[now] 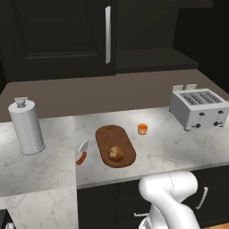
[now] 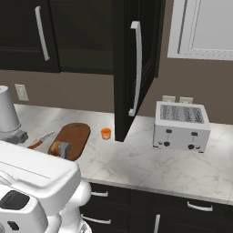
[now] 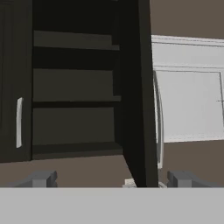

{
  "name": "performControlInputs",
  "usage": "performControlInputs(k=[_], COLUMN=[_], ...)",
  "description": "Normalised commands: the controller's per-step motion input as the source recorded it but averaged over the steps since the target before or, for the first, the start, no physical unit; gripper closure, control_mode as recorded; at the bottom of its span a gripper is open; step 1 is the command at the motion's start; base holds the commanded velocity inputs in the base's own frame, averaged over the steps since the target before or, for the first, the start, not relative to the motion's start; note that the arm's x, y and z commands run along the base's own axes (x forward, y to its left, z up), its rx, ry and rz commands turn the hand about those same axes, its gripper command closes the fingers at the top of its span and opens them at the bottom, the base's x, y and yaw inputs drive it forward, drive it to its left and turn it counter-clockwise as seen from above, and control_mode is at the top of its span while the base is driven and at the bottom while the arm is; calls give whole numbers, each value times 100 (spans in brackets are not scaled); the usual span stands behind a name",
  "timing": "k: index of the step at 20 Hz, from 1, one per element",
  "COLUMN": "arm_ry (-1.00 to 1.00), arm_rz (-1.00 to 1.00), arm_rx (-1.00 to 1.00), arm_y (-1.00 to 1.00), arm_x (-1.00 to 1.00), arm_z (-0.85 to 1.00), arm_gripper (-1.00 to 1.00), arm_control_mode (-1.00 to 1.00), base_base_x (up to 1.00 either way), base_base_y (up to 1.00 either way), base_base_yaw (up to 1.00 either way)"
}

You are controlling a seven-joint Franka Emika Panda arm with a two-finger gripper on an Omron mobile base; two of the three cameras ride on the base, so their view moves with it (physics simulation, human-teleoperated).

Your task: Pick the bread, place it on the cutting board, pick the jam, place it on the counter, and close the cabinet.

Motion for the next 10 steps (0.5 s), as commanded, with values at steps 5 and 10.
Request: performControlInputs(k=[5,10], arm_ry=[0,0], arm_rz=[4,4], arm_rx=[-3,-2], arm_y=[-26,-23], arm_x=[0,0], arm_z=[-18,-13], arm_gripper=[-100,-100], arm_control_mode=[-100,-100], base_base_x=[0,0], base_base_y=[0,0], base_base_yaw=[0,0])
